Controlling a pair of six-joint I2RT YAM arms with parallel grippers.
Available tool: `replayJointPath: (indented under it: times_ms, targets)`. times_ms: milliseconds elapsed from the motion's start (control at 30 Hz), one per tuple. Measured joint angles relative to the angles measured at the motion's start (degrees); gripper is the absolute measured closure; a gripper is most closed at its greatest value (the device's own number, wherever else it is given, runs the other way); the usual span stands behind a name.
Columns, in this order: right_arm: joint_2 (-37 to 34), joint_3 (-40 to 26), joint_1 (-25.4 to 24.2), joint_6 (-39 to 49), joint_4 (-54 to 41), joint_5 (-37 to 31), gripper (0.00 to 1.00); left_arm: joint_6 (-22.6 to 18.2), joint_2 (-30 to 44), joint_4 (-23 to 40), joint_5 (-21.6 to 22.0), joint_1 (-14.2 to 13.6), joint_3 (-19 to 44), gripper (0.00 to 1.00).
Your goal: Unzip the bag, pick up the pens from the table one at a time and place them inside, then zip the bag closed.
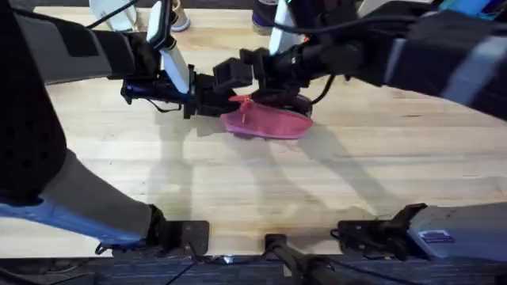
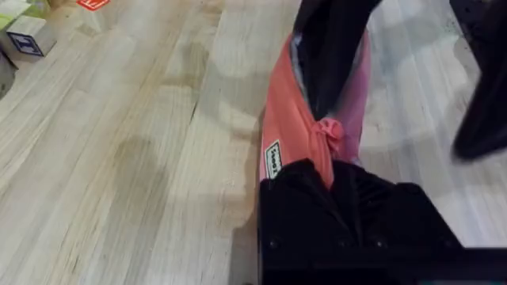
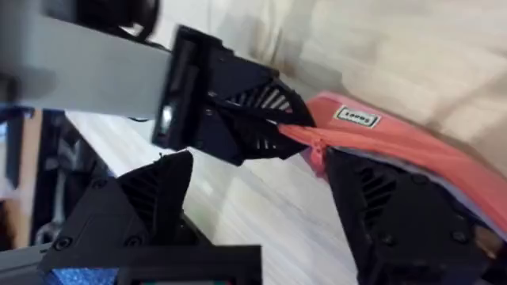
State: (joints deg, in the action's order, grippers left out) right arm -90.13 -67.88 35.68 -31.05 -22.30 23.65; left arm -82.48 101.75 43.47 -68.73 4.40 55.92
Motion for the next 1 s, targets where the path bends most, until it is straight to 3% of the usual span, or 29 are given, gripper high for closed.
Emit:
replayJointPath:
  times_ms: [33,167,400,500,667,833,1000]
  targets:
    - [4.10,0.00,0.86,0.04,-1.01,-4.21,0.006,0.00,-0.01,-0.01,0.02,0.00,0.00,0.958]
    - [8.97,0.00,4.22,-1.03,-5.17,-12.86,0.006,-0.01,-0.02,-0.01,0.02,0.00,0.00,0.959]
    - [12.64,0.00,15.20,-12.88,-14.93,-32.68,0.006,-0.02,0.00,0.06,0.02,0.00,0.00,0.959]
    - [12.87,0.00,19.88,-17.46,-15.36,-37.97,0.006,0.00,0.00,0.23,0.02,0.00,0.00,0.959]
    - [12.87,0.00,24.73,-20.78,-14.80,-41.51,0.006,-0.02,0.00,0.23,0.02,0.00,0.00,0.958]
    - [12.87,0.00,25.03,-22.88,-15.04,-43.20,0.006,0.00,-0.01,0.24,0.02,0.00,0.00,0.958]
    - [12.87,0.00,25.03,-31.05,-18.10,-43.60,0.006,0.00,0.00,0.23,0.02,0.00,0.00,0.958]
